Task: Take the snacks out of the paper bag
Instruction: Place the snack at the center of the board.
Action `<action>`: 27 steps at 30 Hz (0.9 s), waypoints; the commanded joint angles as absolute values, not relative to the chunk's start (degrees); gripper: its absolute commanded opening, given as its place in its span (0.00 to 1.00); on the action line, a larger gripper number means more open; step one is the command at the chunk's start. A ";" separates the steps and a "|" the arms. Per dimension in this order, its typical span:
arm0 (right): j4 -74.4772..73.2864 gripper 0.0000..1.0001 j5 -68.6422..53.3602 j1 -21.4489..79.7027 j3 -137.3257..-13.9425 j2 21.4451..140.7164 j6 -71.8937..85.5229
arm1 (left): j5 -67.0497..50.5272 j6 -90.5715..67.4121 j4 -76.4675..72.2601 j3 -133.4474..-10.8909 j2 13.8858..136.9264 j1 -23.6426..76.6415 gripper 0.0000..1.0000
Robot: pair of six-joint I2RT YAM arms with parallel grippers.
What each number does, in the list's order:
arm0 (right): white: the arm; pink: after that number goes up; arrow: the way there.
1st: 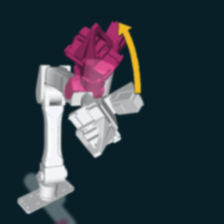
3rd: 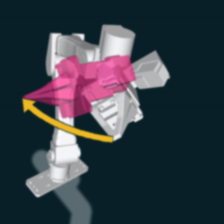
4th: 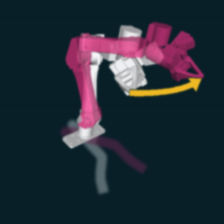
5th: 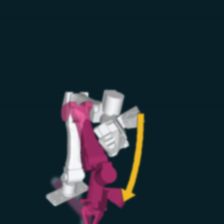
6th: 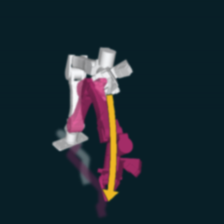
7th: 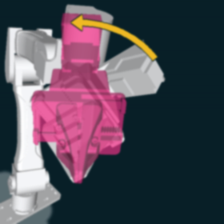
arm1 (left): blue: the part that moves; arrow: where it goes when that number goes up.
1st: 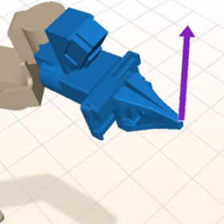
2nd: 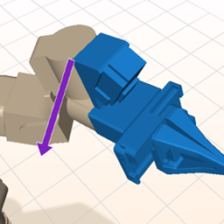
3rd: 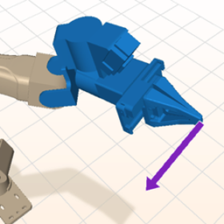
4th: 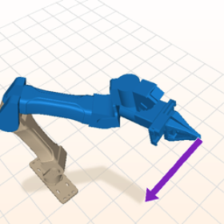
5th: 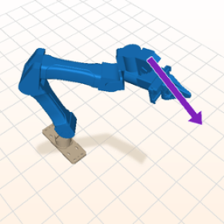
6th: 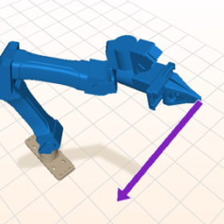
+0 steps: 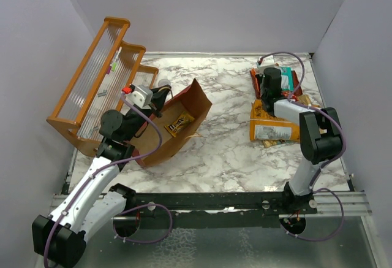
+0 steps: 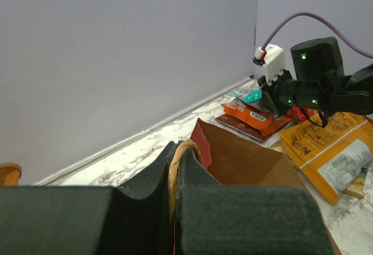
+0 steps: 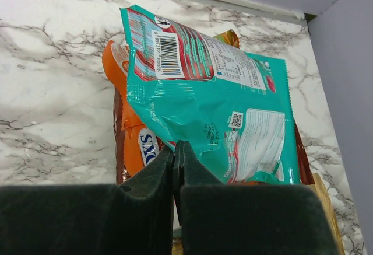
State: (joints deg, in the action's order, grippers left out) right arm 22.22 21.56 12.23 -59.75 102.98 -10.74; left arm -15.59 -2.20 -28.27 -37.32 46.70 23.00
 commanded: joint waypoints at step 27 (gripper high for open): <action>13.94 0.64 7.49 13.18 -57.49 91.97 3.25 | -13.27 -3.85 -31.60 -41.88 52.41 23.29 0.00</action>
State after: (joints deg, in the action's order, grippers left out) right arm 15.86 10.57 13.08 -55.59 98.61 2.07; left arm -15.70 -3.20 -29.50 -37.87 50.19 23.00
